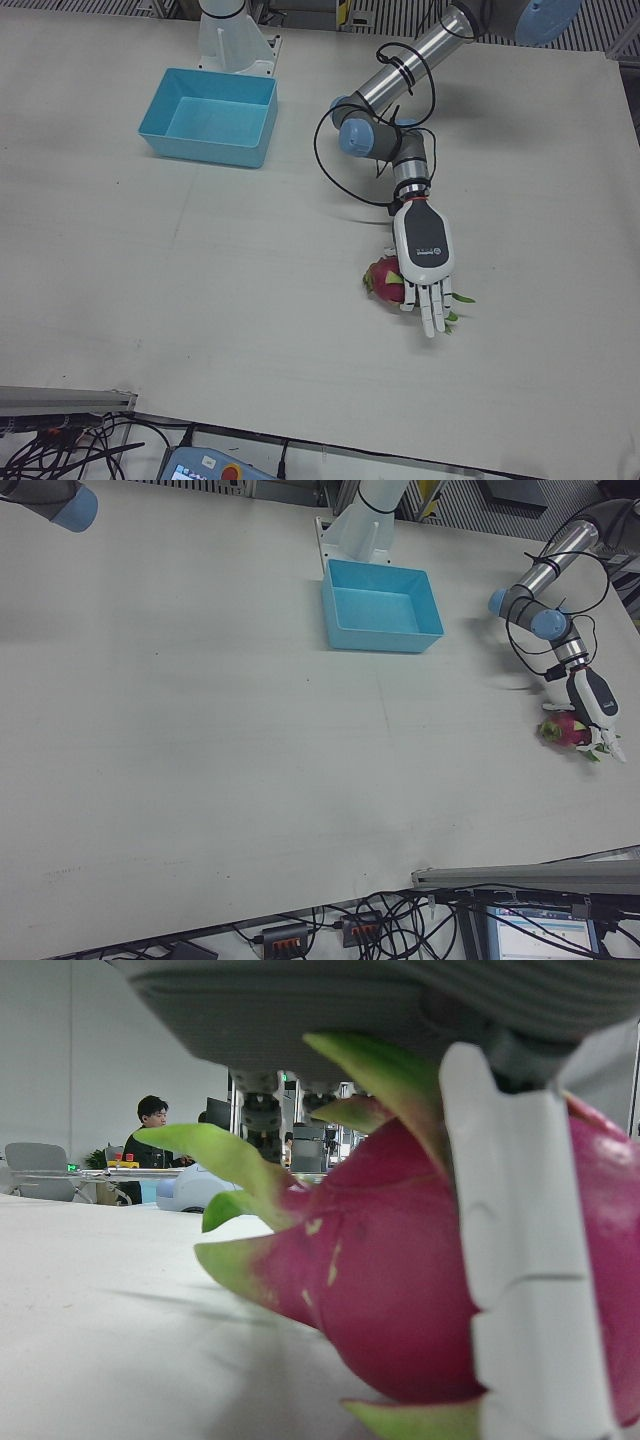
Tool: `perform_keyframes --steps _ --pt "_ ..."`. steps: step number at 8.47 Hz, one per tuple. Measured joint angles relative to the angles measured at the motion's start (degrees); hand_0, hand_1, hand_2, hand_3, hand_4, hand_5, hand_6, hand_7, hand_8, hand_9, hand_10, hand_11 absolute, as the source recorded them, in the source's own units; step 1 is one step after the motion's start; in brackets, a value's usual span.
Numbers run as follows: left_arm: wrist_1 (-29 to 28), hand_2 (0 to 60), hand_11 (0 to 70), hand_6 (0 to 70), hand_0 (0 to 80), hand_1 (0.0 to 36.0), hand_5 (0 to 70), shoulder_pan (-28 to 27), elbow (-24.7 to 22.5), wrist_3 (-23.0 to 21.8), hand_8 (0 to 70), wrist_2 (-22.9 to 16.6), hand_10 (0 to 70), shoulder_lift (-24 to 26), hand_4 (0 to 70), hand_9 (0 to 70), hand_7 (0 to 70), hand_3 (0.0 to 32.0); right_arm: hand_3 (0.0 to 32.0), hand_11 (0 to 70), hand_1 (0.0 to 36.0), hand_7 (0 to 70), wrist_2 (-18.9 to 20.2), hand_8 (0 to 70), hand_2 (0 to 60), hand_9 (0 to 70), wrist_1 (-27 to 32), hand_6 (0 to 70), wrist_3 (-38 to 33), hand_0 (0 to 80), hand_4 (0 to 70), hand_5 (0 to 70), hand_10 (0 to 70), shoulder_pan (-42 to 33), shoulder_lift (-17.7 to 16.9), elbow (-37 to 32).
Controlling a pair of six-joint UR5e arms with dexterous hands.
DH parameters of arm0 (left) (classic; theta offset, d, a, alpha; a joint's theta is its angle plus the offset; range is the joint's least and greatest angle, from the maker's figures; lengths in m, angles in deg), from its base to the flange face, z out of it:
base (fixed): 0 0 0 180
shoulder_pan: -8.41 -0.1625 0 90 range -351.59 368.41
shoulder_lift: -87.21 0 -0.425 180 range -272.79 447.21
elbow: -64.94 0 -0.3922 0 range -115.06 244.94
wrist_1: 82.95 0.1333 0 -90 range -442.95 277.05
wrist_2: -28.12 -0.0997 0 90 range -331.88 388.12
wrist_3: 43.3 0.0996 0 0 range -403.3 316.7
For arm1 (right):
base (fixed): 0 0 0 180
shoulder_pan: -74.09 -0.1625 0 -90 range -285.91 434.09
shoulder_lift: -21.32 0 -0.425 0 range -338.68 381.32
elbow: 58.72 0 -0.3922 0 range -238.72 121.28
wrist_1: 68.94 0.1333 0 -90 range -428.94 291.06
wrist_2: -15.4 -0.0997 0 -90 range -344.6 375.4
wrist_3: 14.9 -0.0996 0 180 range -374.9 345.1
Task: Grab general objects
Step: 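Lift the dragon fruit with the left hand off the table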
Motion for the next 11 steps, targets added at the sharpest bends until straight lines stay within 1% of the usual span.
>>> perform_keyframes --steps 1,2,3,4,5,6,7,8,9,10,11 --pt "-0.1 60.0 63.9 45.8 46.5 36.0 60.8 0.1 0.0 0.0 40.3 0.0 44.1 0.0 34.1 52.4 47.4 0.0 0.0 0.0 0.0 0.0 0.0 0.0 0.0 0.0 0.0 0.0 0.0 0.0 0.0 0.0 0.0 0.0 0.0 0.0" --pt "-0.1 60.0 70.0 56.2 46.8 33.7 70.0 0.2 0.1 0.0 48.6 0.0 57.1 0.0 34.0 64.2 61.1 0.0 0.0 0.0 0.0 0.0 0.0 0.0 0.0 0.0 0.0 0.0 0.0 0.0 0.0 0.0 0.0 0.0 0.0 0.0" --pt "-0.1 60.0 70.0 67.1 47.3 29.6 70.0 0.2 0.3 0.0 55.9 0.0 69.6 0.1 35.4 70.0 70.0 0.0 0.0 0.0 0.0 0.0 0.0 0.0 0.0 0.0 0.0 0.0 0.0 0.0 0.0 0.0 0.0 0.0 0.0 0.0" --pt "-0.1 60.0 70.0 70.0 46.3 27.2 70.0 0.3 0.6 -0.2 67.7 0.0 70.0 0.1 37.3 70.0 70.0 0.0 0.0 0.0 0.0 0.0 0.0 0.0 0.0 0.0 0.0 0.0 0.0 0.0 0.0 0.0 0.0 0.0 0.0 0.0" --pt "-0.1 60.0 70.0 70.0 42.8 20.2 70.0 0.5 0.5 -0.6 70.0 0.0 70.0 0.1 38.3 70.0 70.0 0.0 0.0 0.0 0.0 0.0 0.0 0.0 0.0 0.0 0.0 0.0 0.0 0.0 0.0 0.0 0.0 0.0 0.0 0.0" --pt "-0.2 60.0 70.0 70.0 39.2 15.4 70.0 1.2 0.2 -1.5 70.0 0.0 70.0 0.0 39.0 70.0 70.0 0.0 0.0 0.0 0.0 0.0 0.0 0.0 0.0 0.0 0.0 0.0 0.0 0.0 0.0 0.0 0.0 0.0 0.0 0.0" --pt "0.2 60.0 70.0 70.0 41.5 17.6 70.0 2.4 -0.9 -3.3 70.0 0.0 70.0 -0.1 40.7 70.0 70.0 0.0 0.0 0.0 0.0 0.0 0.0 0.0 0.0 0.0 0.0 0.0 0.0 0.0 0.0 0.0 0.0 0.0 0.0 0.0" --pt "1.7 60.0 70.0 70.0 45.1 21.5 70.0 4.1 -3.7 -4.6 70.0 0.0 70.0 -0.3 42.4 70.0 70.0 0.0 0.0 0.0 0.0 0.0 0.0 0.0 0.0 0.0 0.0 0.0 0.0 0.0 0.0 0.0 0.0 0.0 0.0 0.0" --pt "3.2 60.0 70.0 70.0 46.9 25.9 70.0 6.0 -7.4 -5.3 70.0 -0.3 70.0 -0.4 42.4 70.0 70.0 0.0 0.0 0.0 0.0 0.0 0.0 0.0 0.0 0.0 0.0 0.0 0.0 0.0 0.0 0.0 0.0 0.0 0.0 0.0" --pt "4.3 60.0 70.0 70.0 47.4 29.6 70.0 7.7 -11.8 -5.8 70.0 -1.3 70.0 -0.4 40.2 70.0 70.0 0.0 0.0 0.0 0.0 0.0 0.0 0.0 0.0 0.0 0.0 0.0 0.0 0.0 0.0 0.0 0.0 0.0 0.0 0.0" --pt "3.9 60.0 70.0 70.0 47.4 31.7 70.0 9.4 -16.1 -6.2 70.0 -4.2 70.0 -0.3 37.8 70.0 70.0 0.0 0.0 0.0 0.0 0.0 0.0 0.0 0.0 0.0 0.0 0.0 0.0 0.0 0.0 0.0 0.0 0.0 0.0 0.0"
